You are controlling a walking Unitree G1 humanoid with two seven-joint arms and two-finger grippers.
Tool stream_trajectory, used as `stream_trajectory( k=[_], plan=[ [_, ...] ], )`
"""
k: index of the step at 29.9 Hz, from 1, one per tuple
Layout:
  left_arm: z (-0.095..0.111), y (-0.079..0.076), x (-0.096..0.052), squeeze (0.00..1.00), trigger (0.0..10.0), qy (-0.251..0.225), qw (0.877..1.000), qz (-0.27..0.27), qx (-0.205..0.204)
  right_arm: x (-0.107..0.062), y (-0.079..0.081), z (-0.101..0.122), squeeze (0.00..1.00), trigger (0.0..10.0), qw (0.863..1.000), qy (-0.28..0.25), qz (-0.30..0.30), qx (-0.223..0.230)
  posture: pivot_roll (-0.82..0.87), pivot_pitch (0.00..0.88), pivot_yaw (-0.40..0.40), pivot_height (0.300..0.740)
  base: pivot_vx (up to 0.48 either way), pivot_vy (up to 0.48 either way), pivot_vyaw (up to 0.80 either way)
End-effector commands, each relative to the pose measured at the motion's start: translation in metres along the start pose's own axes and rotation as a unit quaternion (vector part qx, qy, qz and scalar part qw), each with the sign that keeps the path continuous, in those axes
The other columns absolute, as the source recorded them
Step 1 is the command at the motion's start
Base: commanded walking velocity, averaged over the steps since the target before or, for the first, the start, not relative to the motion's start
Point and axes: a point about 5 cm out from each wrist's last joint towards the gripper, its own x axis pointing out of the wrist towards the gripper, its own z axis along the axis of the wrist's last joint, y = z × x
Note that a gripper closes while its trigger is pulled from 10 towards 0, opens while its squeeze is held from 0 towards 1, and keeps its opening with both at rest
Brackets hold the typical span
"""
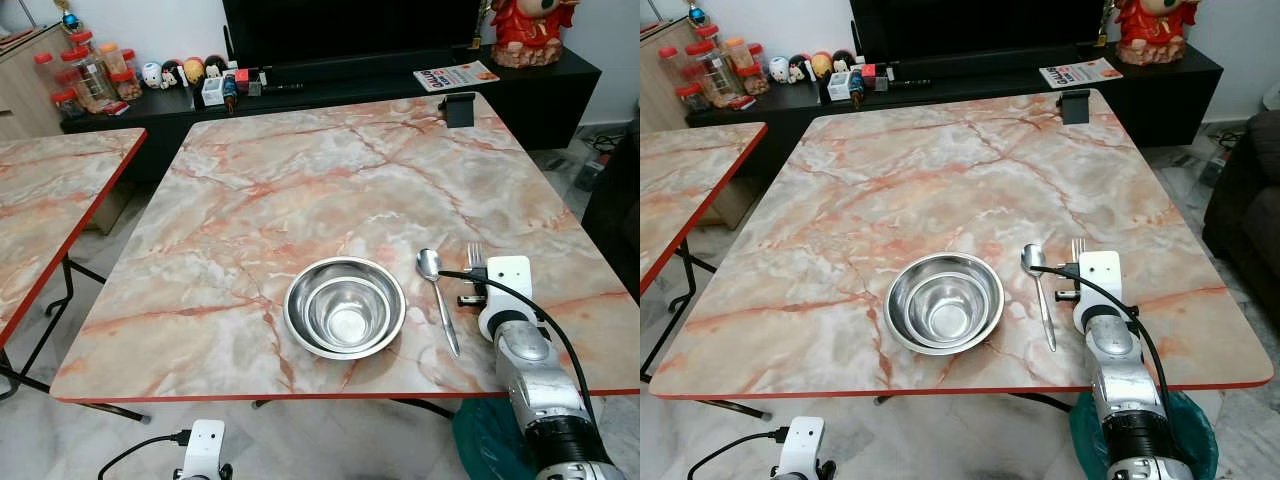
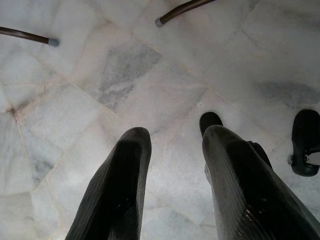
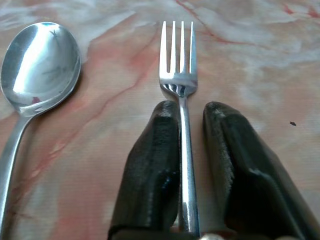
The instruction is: Setting the table
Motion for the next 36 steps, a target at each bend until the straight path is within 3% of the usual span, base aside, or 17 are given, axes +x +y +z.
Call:
stream_trajectory(
  k=[1, 10, 13, 17, 18, 19, 20, 26, 36],
  plan=[
    [-0.003, 0.007, -0.001, 0.00, 10.0, 0.005, 1.000, 0.008, 0.004, 0.001, 0.009, -0.004, 1.00, 10.0, 1.000, 0.011, 0.014, 0.008, -0.09, 0.031, 0.132, 0.740, 0.000, 0.000, 0.00],
    [-0.002, 0.008, -0.001, 0.00, 10.0, 0.005, 1.000, 0.007, 0.007, 0.001, 0.011, 0.003, 1.00, 10.0, 1.000, -0.012, 0.018, 0.014, -0.10, 0.028, 0.137, 0.740, 0.000, 0.000, 0.00],
    [-0.002, 0.008, -0.001, 0.00, 10.0, 0.005, 1.000, 0.007, 0.008, -0.002, 0.021, 0.020, 1.00, 10.0, 0.995, -0.077, 0.055, 0.025, -0.10, 0.027, 0.138, 0.740, 0.000, 0.000, 0.00],
    [-0.001, 0.008, -0.001, 0.00, 10.0, 0.004, 1.000, 0.007, 0.007, -0.005, 0.028, 0.034, 1.00, 10.0, 0.989, -0.123, 0.073, 0.032, -0.10, 0.024, 0.139, 0.740, 0.000, 0.000, 0.00],
    [-0.001, 0.007, 0.000, 0.00, 10.0, 0.003, 1.000, 0.006, 0.007, -0.006, 0.029, 0.037, 0.35, 10.0, 0.988, -0.132, 0.075, 0.030, -0.10, 0.024, 0.139, 0.740, 0.000, 0.000, 0.00],
    [-0.001, 0.007, 0.000, 0.00, 10.0, 0.003, 1.000, 0.006, 0.006, -0.006, 0.029, 0.039, 0.35, 10.0, 0.987, -0.138, 0.077, 0.030, -0.10, 0.024, 0.139, 0.740, 0.000, 0.000, 0.00],
    [0.000, 0.007, 0.000, 0.00, 10.0, 0.002, 1.000, 0.006, 0.005, -0.007, 0.029, 0.041, 0.00, 10.0, 0.986, -0.148, 0.077, 0.029, -0.10, 0.024, 0.139, 0.740, 0.000, 0.000, 0.00],
    [0.002, 0.007, 0.000, 0.00, 10.0, -0.006, 1.000, 0.003, -0.003, -0.016, 0.017, 0.068, 0.00, 10.0, 0.965, -0.258, 0.023, 0.038, -0.10, 0.019, 0.138, 0.740, 0.000, 0.000, 0.00],
    [0.003, 0.006, 0.000, 0.00, 10.0, -0.012, 1.000, 0.002, -0.021, -0.025, 0.031, 0.081, 0.00, 10.0, 0.944, -0.325, 0.029, 0.050, -0.09, 0.018, 0.135, 0.740, 0.000, 0.129, 0.00]
  ],
)
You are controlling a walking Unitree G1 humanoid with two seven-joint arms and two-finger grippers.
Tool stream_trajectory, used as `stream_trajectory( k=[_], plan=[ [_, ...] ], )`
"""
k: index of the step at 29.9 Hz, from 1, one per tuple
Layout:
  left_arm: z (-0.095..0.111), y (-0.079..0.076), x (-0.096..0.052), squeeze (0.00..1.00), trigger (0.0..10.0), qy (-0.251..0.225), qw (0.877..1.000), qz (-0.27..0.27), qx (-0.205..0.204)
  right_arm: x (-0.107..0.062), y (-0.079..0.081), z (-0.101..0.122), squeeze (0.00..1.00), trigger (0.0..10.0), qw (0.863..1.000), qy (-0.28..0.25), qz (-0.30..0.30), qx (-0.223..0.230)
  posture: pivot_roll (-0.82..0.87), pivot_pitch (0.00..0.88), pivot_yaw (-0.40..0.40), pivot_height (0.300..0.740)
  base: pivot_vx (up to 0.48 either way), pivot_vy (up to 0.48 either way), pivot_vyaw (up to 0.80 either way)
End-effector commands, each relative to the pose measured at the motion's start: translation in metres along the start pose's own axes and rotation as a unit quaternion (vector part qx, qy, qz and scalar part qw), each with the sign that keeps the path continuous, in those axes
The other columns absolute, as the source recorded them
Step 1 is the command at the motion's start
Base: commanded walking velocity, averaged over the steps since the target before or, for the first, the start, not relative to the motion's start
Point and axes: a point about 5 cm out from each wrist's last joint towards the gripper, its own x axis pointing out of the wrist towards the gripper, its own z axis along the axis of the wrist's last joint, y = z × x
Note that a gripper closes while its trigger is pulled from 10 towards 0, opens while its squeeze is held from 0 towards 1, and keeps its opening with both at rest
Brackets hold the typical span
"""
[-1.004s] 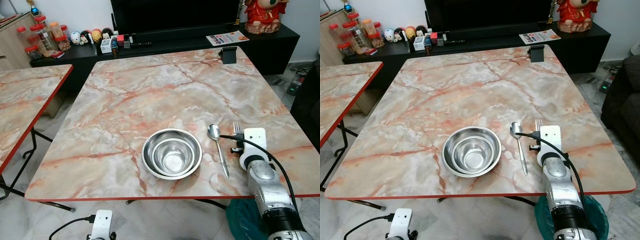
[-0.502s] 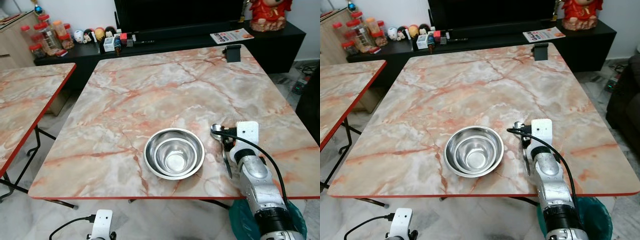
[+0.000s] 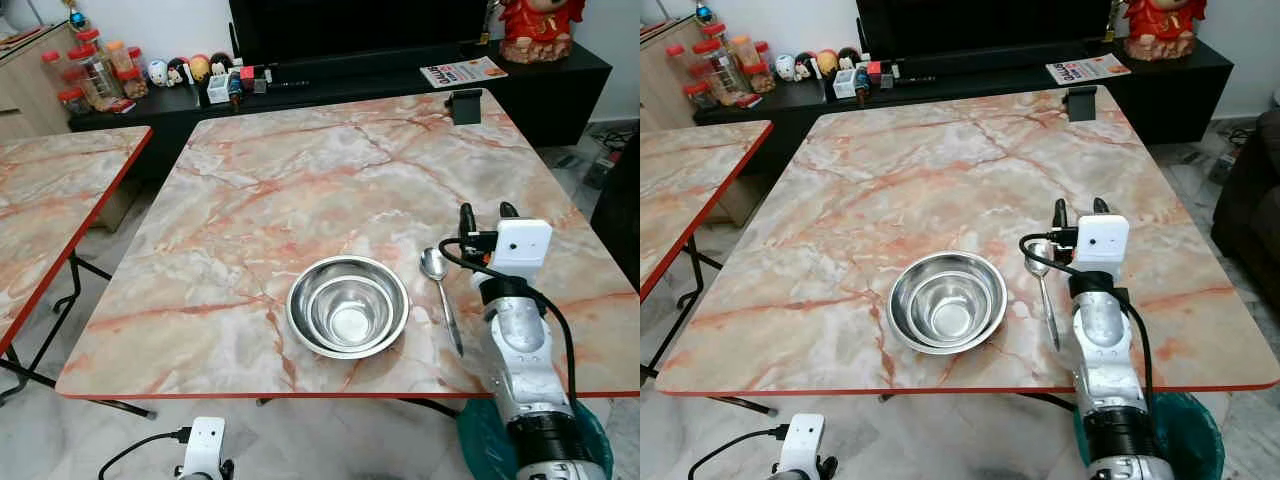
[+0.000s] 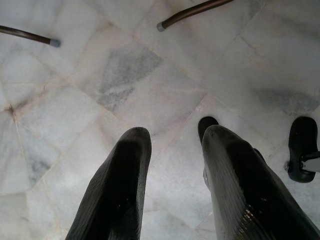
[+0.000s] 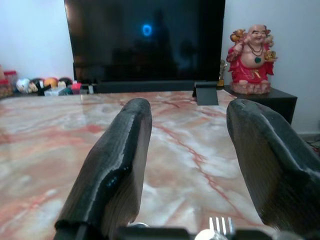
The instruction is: Setting the table
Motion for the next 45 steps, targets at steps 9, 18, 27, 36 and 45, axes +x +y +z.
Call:
stream_trajectory(
  k=[9, 18, 27, 36, 45],
  plan=[
    [-0.001, 0.006, -0.001, 0.00, 10.0, 0.000, 1.000, 0.009, -0.010, 0.006, 0.008, 0.017, 0.00, 10.0, 0.999, -0.050, 0.004, 0.002, -0.09, 0.019, 0.130, 0.740, 0.000, 0.437, 0.00],
    [-0.003, 0.007, -0.001, 0.00, 10.0, 0.000, 1.000, 0.011, -0.011, 0.009, 0.017, 0.021, 0.00, 10.0, 0.998, -0.062, 0.018, 0.008, -0.09, 0.000, 0.122, 0.740, 0.000, 0.438, 0.00],
    [-0.007, 0.010, -0.002, 0.00, 10.0, 0.004, 1.000, 0.013, -0.009, 0.008, 0.033, 0.022, 0.00, 10.0, 0.997, -0.067, 0.039, 0.018, -0.09, 0.000, 0.122, 0.740, 0.000, 0.437, 0.00],
    [-0.012, 0.015, -0.004, 0.00, 10.0, 0.008, 1.000, 0.018, -0.004, 0.000, 0.042, 0.019, 0.00, 10.0, 0.996, -0.065, 0.053, 0.023, -0.10, 0.000, 0.126, 0.740, 0.000, 0.439, 0.00],
    [-0.015, 0.016, -0.004, 0.00, 10.0, 0.012, 1.000, 0.019, -0.003, -0.013, 0.044, -0.001, 0.00, 10.0, 0.997, -0.026, 0.062, 0.021, -0.10, 0.000, 0.118, 0.740, 0.000, 0.437, 0.00]
  ],
)
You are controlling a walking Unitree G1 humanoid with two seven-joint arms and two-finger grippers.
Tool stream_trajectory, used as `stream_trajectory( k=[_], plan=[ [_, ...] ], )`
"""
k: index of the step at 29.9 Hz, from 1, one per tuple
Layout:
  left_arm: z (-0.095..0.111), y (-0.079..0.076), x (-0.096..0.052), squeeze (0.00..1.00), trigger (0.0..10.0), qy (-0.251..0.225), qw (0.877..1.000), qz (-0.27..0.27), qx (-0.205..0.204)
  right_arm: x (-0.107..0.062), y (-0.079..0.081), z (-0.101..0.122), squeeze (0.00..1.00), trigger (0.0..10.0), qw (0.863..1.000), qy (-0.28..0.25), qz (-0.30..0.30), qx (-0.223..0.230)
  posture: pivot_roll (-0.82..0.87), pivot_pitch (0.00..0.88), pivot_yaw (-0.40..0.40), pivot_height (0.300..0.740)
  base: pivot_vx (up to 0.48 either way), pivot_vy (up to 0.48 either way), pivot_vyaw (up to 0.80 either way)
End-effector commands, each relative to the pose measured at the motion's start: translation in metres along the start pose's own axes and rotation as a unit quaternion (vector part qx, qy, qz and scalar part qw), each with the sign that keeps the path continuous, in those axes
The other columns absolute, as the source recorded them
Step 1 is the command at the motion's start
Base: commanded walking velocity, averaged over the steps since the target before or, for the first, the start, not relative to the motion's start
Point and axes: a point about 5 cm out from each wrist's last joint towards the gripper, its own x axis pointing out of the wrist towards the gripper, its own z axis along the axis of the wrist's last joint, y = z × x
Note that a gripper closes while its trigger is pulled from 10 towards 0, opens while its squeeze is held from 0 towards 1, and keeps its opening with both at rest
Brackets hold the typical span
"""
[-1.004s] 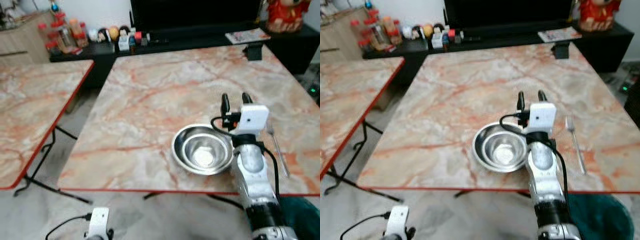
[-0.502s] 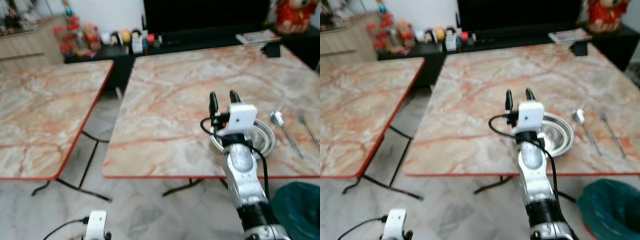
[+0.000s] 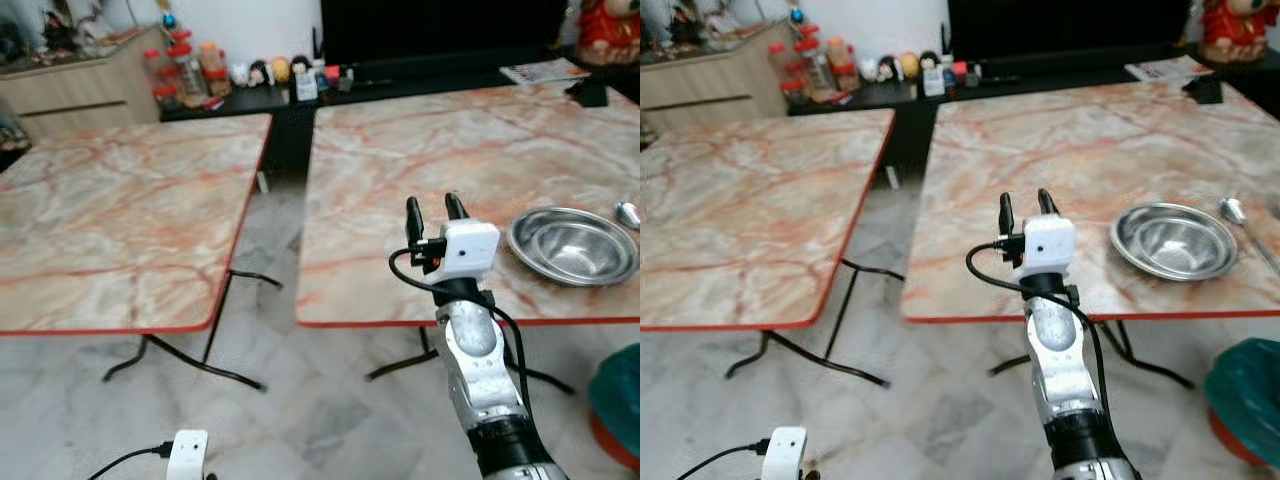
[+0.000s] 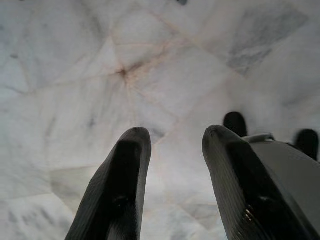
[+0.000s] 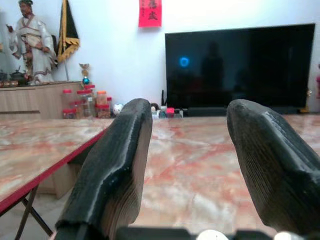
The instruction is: Setting the table
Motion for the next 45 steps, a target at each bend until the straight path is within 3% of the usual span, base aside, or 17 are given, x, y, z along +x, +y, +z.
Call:
stream_trajectory(
  k=[1, 7, 8, 11, 15, 16, 18, 21, 24, 25, 32, 45],
  plan=[
    [-0.001, 0.001, 0.000, 0.00, 10.0, 0.002, 1.000, 0.001, 0.000, -0.014, -0.002, -0.020, 0.00, 10.0, 0.999, 0.042, 0.004, -0.003, -0.09, 0.000, 0.113, 0.740, 0.000, 0.435, 0.00],
    [-0.001, 0.002, 0.000, 0.00, 10.0, 0.002, 1.000, 0.003, -0.002, -0.045, -0.003, -0.064, 0.00, 10.0, 0.990, 0.142, 0.022, -0.006, -0.10, 0.000, 0.104, 0.740, 0.000, 0.440, 0.00],
    [0.000, 0.002, 0.000, 0.00, 10.0, 0.001, 1.000, 0.004, -0.005, -0.058, -0.004, -0.080, 0.00, 10.0, 0.982, 0.183, 0.029, -0.021, -0.09, 0.000, 0.106, 0.740, 0.000, 0.439, 0.00],
    [0.001, 0.002, 0.000, 0.00, 10.0, -0.001, 1.000, 0.007, -0.011, -0.080, -0.009, -0.102, 0.00, 10.0, 0.969, 0.246, 0.024, -0.013, -0.08, 0.000, 0.104, 0.740, 0.000, 0.441, 0.00],
    [0.004, 0.001, 0.001, 0.00, 10.0, -0.005, 1.000, 0.008, -0.018, -0.105, -0.016, -0.122, 0.00, 10.0, 0.950, 0.310, 0.012, -0.016, -0.08, 0.000, 0.101, 0.740, 0.000, 0.439, 0.00],
    [0.004, 0.001, 0.001, 0.00, 10.0, -0.005, 1.000, 0.009, -0.018, -0.112, -0.016, -0.127, 0.00, 10.0, 0.944, 0.330, 0.012, -0.014, -0.08, 0.000, 0.102, 0.740, 0.000, 0.442, 0.00],
    [0.004, -0.001, 0.001, 0.00, 10.0, -0.004, 1.000, 0.006, -0.018, -0.137, -0.017, -0.144, 0.00, 10.0, 0.916, 0.400, 0.011, -0.014, -0.08, 0.000, 0.106, 0.740, 0.000, 0.444, 0.00],
    [0.004, -0.002, 0.001, 0.00, 10.0, -0.004, 1.000, 0.005, -0.018, -0.149, -0.018, -0.150, 0.00, 10.0, 0.901, 0.433, 0.009, -0.009, -0.08, 0.000, 0.107, 0.740, 0.000, 0.440, 0.00],
    [0.006, -0.003, 0.001, 0.00, 10.0, -0.006, 1.000, 0.004, -0.019, -0.182, -0.017, -0.161, 0.00, 10.0, 0.865, 0.501, 0.005, 0.000, -0.07, 0.000, 0.114, 0.740, 0.000, 0.442, 0.00],
    [0.006, -0.003, 0.001, 0.00, 10.0, -0.006, 1.000, 0.005, -0.019, -0.186, -0.016, -0.162, 0.00, 10.0, 0.860, 0.510, 0.006, -0.002, -0.07, 0.000, 0.116, 0.740, 0.000, 0.442, 0.00],
    [0.009, 0.001, 0.002, 0.00, 10.0, -0.008, 1.000, 0.008, -0.016, -0.201, -0.017, -0.167, 0.00, 10.0, 0.839, 0.543, -0.024, 0.022, -0.07, 0.000, 0.130, 0.740, 0.000, 0.441, 0.00],
    [0.013, 0.001, 0.002, 0.00, 10.0, -0.013, 1.000, 0.009, -0.016, -0.195, -0.018, -0.166, 0.00, 10.0, 0.841, 0.539, -0.034, 0.028, -0.06, 0.000, 0.130, 0.740, 0.000, 0.309, 0.00]
  ],
)
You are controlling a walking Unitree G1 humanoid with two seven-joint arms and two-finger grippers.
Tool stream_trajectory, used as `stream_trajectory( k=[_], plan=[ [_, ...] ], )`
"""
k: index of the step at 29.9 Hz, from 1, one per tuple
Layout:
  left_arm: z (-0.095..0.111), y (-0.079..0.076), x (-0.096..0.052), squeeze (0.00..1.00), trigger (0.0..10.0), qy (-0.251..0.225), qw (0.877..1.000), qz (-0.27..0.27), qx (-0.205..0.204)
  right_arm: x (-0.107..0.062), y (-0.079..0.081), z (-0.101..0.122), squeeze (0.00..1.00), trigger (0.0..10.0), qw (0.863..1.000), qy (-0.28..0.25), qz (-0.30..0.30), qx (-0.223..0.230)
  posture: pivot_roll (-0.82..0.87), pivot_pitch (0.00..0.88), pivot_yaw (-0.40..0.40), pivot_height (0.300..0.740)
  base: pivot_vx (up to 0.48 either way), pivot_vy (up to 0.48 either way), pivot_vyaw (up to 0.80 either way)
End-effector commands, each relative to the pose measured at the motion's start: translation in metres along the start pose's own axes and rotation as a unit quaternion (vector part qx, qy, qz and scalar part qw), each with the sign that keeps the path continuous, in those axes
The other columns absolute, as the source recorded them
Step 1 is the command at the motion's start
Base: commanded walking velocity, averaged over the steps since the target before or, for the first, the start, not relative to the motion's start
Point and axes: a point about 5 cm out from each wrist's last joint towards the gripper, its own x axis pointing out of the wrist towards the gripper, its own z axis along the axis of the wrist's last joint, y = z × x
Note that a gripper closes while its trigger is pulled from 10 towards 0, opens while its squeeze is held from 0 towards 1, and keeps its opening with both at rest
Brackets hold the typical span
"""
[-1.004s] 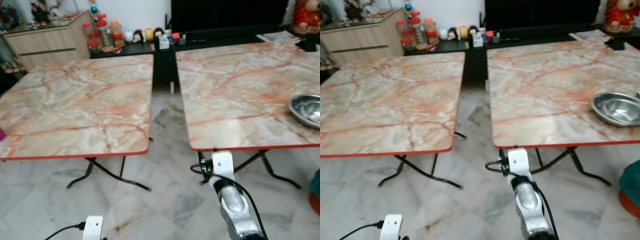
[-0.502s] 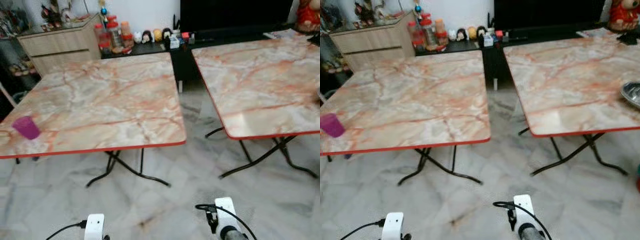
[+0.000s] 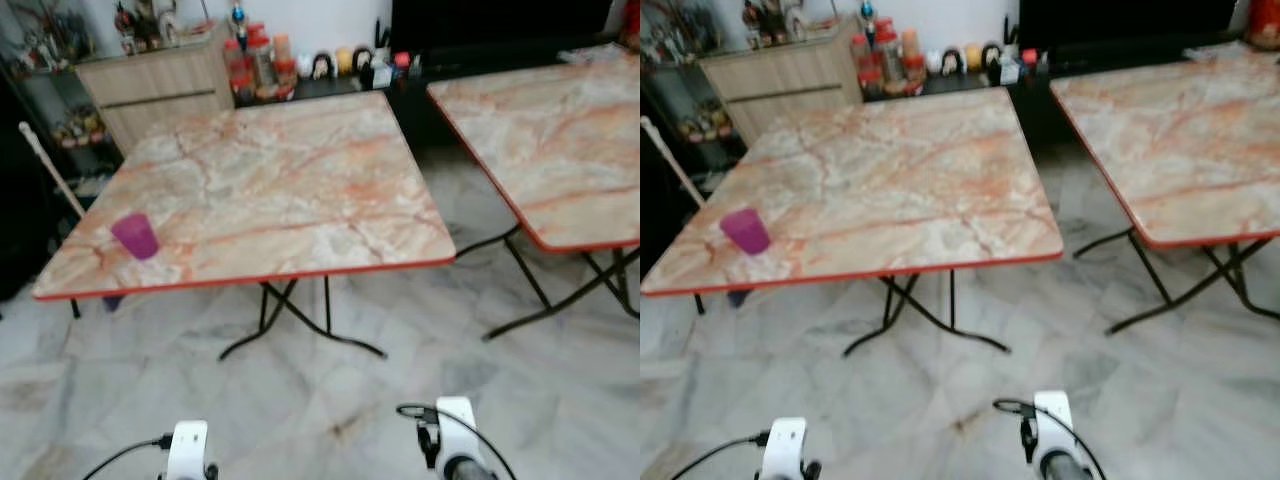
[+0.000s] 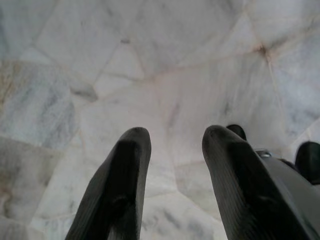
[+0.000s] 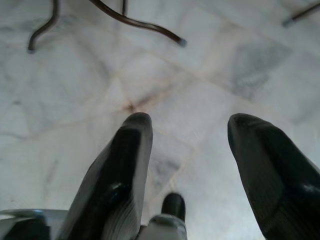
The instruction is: Setting the table
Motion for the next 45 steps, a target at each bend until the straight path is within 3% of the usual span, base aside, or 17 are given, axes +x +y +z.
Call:
stream_trajectory(
  k=[1, 14, 27, 45],
  plan=[
    [0.003, 0.008, 0.000, 0.00, 10.0, -0.001, 1.000, 0.010, 0.001, 0.001, 0.004, 0.003, 0.00, 10.0, 1.000, -0.004, 0.002, 0.010, -0.06, 0.000, 0.131, 0.740, 0.000, 0.341, 0.00],
    [0.003, 0.007, 0.000, 0.00, 10.0, -0.002, 1.000, 0.010, 0.001, 0.001, 0.007, 0.002, 0.00, 10.0, 1.000, -0.004, 0.006, 0.011, -0.06, 0.000, 0.131, 0.740, 0.000, 0.342, 0.00],
    [0.002, 0.007, 0.000, 0.00, 10.0, -0.004, 1.000, 0.010, 0.007, 0.000, 0.011, -0.001, 0.00, 10.0, 1.000, 0.001, 0.018, 0.009, -0.05, 0.000, 0.129, 0.740, 0.000, 0.000, 0.00],
    [0.003, 0.006, 0.000, 0.00, 10.0, -0.004, 1.000, 0.005, 0.020, 0.000, 0.013, -0.002, 0.00, 10.0, 1.000, 0.006, 0.022, 0.014, -0.06, 0.000, 0.131, 0.740, 0.388, 0.000, 0.00]
  ],
)
